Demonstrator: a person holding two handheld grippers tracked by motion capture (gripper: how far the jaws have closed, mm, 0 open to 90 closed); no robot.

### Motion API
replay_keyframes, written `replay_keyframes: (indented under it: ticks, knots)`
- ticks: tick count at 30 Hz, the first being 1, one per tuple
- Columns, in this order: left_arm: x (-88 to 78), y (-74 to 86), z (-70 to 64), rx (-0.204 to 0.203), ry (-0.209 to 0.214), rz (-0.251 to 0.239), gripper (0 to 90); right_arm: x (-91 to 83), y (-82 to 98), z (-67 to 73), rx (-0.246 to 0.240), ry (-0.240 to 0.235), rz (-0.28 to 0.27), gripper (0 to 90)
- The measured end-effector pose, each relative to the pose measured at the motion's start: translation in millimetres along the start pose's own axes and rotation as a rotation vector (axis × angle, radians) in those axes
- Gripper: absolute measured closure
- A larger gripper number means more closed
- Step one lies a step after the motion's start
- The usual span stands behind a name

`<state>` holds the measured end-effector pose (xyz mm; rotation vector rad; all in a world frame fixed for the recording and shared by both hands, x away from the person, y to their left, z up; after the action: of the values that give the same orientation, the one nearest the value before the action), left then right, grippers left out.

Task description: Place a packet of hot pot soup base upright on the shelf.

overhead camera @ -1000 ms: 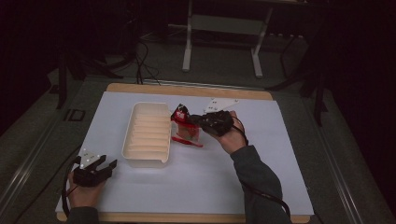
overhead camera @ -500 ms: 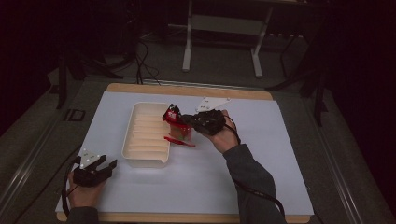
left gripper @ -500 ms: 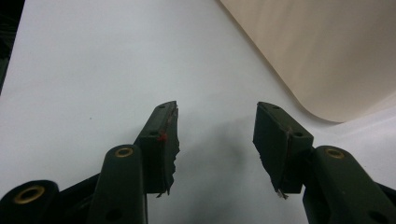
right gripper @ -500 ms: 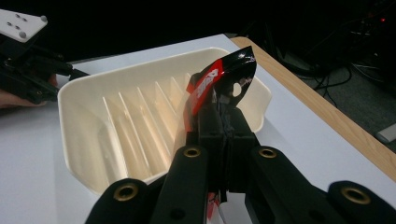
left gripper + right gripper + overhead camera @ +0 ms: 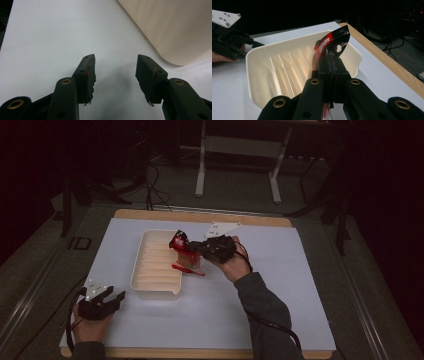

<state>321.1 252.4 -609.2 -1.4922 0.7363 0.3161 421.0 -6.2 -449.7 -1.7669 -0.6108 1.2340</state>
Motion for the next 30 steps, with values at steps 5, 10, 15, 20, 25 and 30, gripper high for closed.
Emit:
replay_keyframes:
  ticks: [5,10,15,20,25,30]
  knots:
    - [-0.1,-0.1,0.1,0.000,0.000,-0.001,50.2,7.4,-3.0,4.8,-0.003,-0.014,0.001,88.8]
    - [-0.2,-0.1,0.0,-0.001,0.001,-0.002,50.1,15.2,-4.5,8.8,-0.005,-0.024,0.004,88.8]
    - [-0.2,-0.2,-0.1,-0.001,0.003,-0.002,50.1,22.5,-7.1,11.7,-0.007,-0.033,0.005,88.7]
    - [-0.2,-0.3,-0.2,-0.002,0.004,-0.003,50.1,28.7,-10.8,12.0,-0.005,-0.037,0.010,88.7]
    - [-0.2,-0.3,-0.3,-0.003,0.005,-0.004,50.0,34.3,-14.8,13.5,0.001,-0.041,0.003,88.7]
    - [-0.4,-0.4,-0.2,-0.005,0.005,-0.006,50.0,42.7,-15.1,15.4,0.013,-0.054,0.002,88.7]
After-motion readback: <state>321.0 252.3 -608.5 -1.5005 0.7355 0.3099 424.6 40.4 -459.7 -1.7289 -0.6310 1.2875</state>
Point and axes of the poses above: each handheld gripper's, and its own axes: x roughly forward along the jaws, y roughly out of its underside, z roughly to its left, the point moved 10 cm from there along x, roughly forward along the jaws, and after that the axes turned 5 degrees about -x, right-handed, at the moved point
